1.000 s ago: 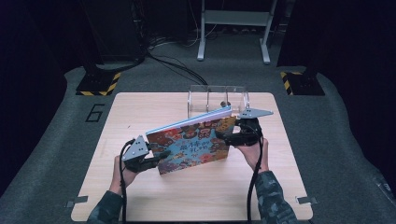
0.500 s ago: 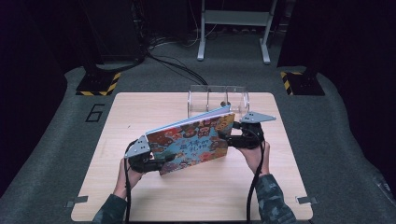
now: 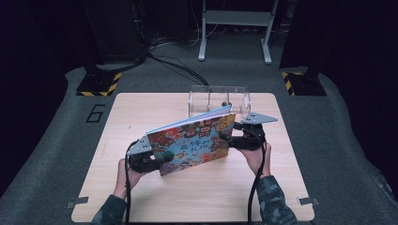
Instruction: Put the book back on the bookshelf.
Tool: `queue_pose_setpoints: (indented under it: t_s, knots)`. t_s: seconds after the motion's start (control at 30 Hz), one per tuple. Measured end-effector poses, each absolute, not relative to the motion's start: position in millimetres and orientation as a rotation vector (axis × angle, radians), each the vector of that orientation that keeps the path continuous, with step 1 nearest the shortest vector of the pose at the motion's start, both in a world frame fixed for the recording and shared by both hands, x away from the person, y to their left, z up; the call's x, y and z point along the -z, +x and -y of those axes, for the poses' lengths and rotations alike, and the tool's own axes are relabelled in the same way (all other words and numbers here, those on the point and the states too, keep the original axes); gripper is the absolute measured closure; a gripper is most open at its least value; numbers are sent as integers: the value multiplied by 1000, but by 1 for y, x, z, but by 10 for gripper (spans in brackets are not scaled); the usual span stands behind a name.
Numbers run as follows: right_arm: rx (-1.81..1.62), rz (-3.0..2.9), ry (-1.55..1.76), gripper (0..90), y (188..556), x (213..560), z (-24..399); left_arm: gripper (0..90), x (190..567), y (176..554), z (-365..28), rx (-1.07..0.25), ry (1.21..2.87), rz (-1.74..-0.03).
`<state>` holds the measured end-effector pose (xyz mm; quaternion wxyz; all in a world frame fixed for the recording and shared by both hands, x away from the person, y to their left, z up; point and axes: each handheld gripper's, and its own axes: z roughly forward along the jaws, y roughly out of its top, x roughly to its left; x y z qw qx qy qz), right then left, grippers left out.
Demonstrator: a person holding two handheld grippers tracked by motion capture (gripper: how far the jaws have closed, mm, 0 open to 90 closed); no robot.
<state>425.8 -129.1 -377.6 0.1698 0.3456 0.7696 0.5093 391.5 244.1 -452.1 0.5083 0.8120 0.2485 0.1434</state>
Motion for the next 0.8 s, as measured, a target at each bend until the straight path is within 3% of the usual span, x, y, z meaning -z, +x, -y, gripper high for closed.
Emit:
queue_pose_setpoints:
  t_s: [0.27, 0.43, 0.8]
  knots:
    - [-1436, -2181, 987, 340, 425, 377, 128, 685, 452, 391, -244, -353, 1964, -586]
    - [-1431, -2179, 997, 339, 424, 377, 127, 671, 449, 395, -246, -240, 1946, -681]
    - [-1408, -2181, 991, 338, 426, 376, 125, 662, 449, 398, -248, -200, 1932, -723]
